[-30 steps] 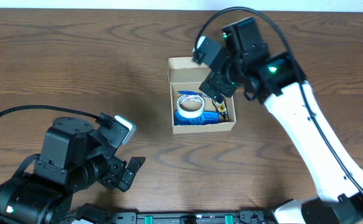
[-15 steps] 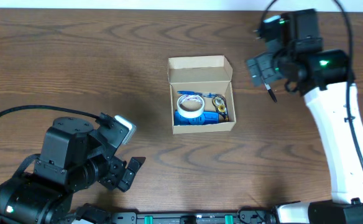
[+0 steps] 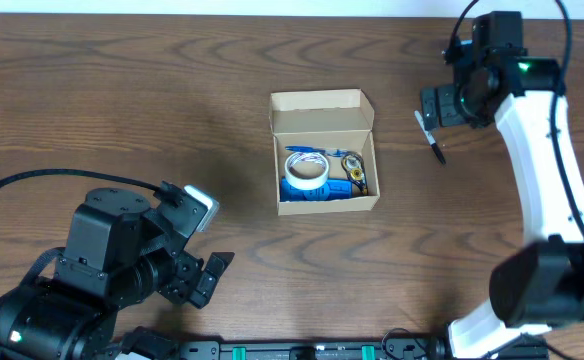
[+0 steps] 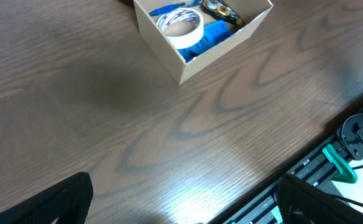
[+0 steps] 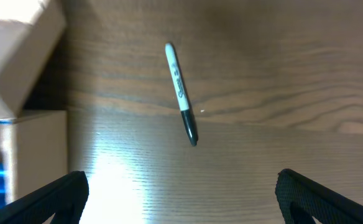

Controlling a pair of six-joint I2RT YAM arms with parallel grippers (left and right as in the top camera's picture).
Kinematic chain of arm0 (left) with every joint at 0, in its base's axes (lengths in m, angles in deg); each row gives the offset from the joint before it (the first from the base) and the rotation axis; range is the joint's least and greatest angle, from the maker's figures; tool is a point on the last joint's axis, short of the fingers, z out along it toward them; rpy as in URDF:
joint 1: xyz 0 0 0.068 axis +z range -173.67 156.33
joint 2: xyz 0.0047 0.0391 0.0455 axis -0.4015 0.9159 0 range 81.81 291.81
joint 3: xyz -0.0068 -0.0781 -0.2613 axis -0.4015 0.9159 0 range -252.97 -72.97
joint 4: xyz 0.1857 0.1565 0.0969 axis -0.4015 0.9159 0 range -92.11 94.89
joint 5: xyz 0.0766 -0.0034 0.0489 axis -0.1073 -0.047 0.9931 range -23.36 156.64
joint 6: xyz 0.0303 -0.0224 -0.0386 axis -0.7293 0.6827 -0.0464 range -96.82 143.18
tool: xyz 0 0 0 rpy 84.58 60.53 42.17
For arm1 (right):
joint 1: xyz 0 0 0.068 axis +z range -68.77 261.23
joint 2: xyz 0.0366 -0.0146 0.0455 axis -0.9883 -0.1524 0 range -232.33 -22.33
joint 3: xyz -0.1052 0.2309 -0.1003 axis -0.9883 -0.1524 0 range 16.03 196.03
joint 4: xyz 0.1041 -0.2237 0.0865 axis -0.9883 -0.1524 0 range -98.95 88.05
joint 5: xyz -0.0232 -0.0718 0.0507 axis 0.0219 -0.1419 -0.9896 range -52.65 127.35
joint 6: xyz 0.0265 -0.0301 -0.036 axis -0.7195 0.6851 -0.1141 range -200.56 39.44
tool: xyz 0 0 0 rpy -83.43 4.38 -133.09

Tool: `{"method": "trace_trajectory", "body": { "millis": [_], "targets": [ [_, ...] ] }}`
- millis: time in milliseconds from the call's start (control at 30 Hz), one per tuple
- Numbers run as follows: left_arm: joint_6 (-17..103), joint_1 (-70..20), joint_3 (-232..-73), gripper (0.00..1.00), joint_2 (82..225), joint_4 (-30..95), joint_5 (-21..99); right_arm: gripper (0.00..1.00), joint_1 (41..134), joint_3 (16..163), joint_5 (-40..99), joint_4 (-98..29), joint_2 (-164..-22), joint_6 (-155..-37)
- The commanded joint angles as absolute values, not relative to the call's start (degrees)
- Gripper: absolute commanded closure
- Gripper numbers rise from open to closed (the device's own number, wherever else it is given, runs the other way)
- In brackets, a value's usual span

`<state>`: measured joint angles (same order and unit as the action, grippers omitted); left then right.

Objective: Pack container
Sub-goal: 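Move the right gripper right over the white Sharpie marker, then lower and grasp the Sharpie marker with the right gripper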

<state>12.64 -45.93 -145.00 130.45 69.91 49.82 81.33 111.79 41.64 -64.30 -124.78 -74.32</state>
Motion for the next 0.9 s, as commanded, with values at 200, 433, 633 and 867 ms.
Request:
{"method": "trace_trajectory", "body": {
  "millis": [200, 433, 633, 867],
  "targets": [
    [12.24, -45.80, -145.46, 0.05, 130.43, 70.09, 49.10, 0.01, 79.60, 111.31, 36.03, -60.72, -135.64, -72.77],
    [12.24, -45.82, -145.46, 0.05, 130.43, 70.09, 49.07, 0.01, 77.50, 111.31, 33.60, -55.82, -141.44, -72.16],
    [12.24, -45.80, -145.46, 0.05, 130.43, 70.09, 49.07, 0.02, 77.24, 111.31, 33.14, -53.46, -144.84, -71.48],
    [12.24, -45.80, -145.46, 0.05, 130.43, 70.09, 49.07, 0.02, 77.22, 111.27, 32.40, -51.19, -147.21, -71.46]
  ]
}}
